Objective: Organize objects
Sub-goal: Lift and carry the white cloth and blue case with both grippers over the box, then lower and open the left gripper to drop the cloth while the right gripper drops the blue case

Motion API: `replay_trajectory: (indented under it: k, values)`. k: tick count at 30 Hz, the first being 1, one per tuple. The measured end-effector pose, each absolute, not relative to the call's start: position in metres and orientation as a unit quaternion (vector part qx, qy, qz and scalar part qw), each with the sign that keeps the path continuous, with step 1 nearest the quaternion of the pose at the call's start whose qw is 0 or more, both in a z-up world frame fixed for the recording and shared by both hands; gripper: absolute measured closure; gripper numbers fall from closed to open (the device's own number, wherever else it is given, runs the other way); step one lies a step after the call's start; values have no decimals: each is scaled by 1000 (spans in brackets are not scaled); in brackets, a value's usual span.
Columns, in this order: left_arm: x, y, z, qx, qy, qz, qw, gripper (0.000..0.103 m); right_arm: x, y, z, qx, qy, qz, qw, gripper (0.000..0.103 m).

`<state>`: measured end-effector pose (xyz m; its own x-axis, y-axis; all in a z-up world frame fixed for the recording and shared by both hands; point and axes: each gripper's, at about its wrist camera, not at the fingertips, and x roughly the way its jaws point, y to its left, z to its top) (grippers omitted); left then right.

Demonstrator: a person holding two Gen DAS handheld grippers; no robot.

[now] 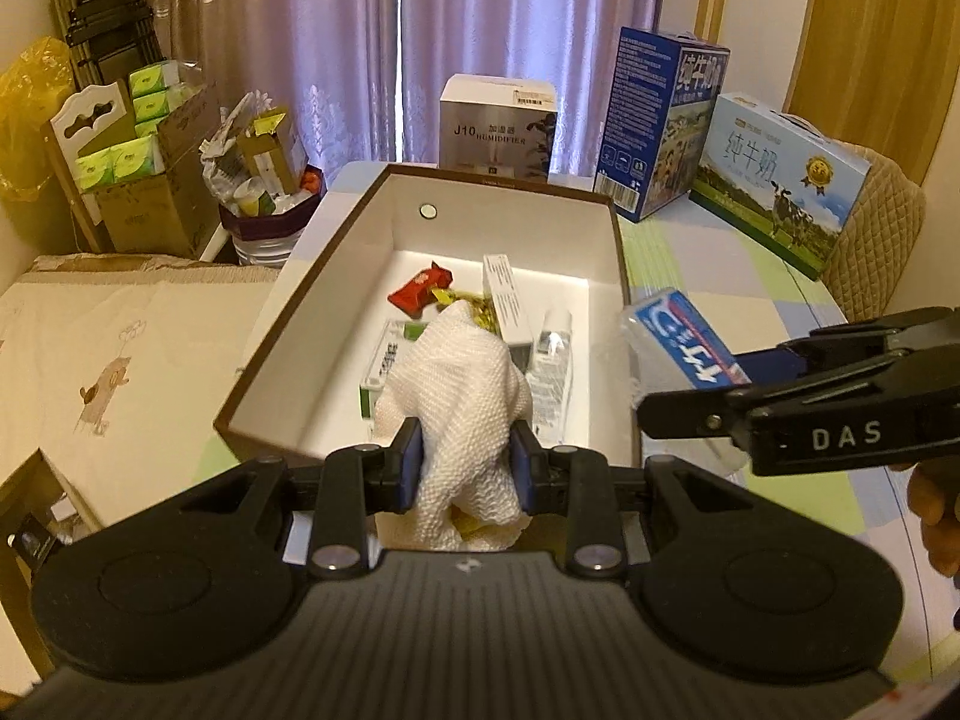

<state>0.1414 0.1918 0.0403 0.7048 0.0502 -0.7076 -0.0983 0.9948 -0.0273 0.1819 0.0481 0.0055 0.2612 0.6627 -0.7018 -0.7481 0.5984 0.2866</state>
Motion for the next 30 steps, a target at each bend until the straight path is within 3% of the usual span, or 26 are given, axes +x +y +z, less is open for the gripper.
replay_trajectory:
  k: [30]
  values:
    - [217, 254, 8, -23, 406, 27, 913, 77, 228, 127, -50, -68, 453, 356, 815, 50]
